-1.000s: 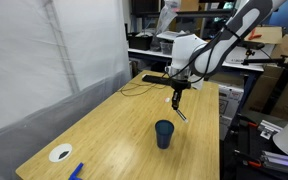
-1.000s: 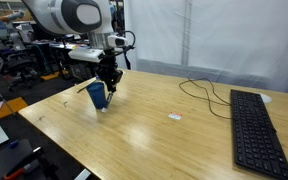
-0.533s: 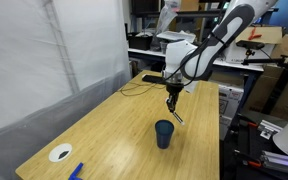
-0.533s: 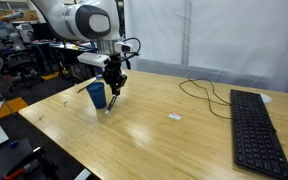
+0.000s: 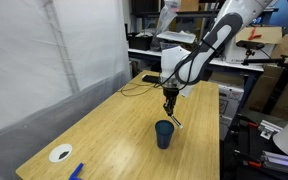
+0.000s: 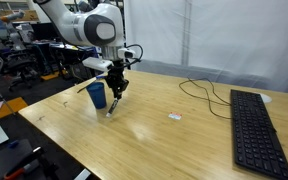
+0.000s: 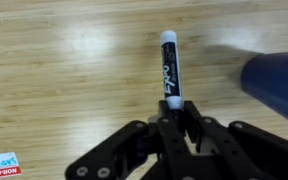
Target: Remove the marker from the blue cup
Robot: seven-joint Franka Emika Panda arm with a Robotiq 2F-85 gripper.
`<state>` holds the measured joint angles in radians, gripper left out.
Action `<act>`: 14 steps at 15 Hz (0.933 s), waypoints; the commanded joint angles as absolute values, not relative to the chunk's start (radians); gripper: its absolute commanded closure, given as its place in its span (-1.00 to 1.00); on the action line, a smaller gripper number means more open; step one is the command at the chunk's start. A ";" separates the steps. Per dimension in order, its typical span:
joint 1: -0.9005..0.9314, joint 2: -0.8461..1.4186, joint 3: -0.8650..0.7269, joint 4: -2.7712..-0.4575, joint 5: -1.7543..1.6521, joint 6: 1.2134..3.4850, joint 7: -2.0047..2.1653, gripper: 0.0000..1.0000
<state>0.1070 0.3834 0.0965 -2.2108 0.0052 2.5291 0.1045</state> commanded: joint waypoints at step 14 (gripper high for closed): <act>0.163 0.295 0.103 -2.200 0.012 2.566 0.159 -1.00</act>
<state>0.1561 0.3552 0.1047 -2.1547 0.0057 2.5256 0.1383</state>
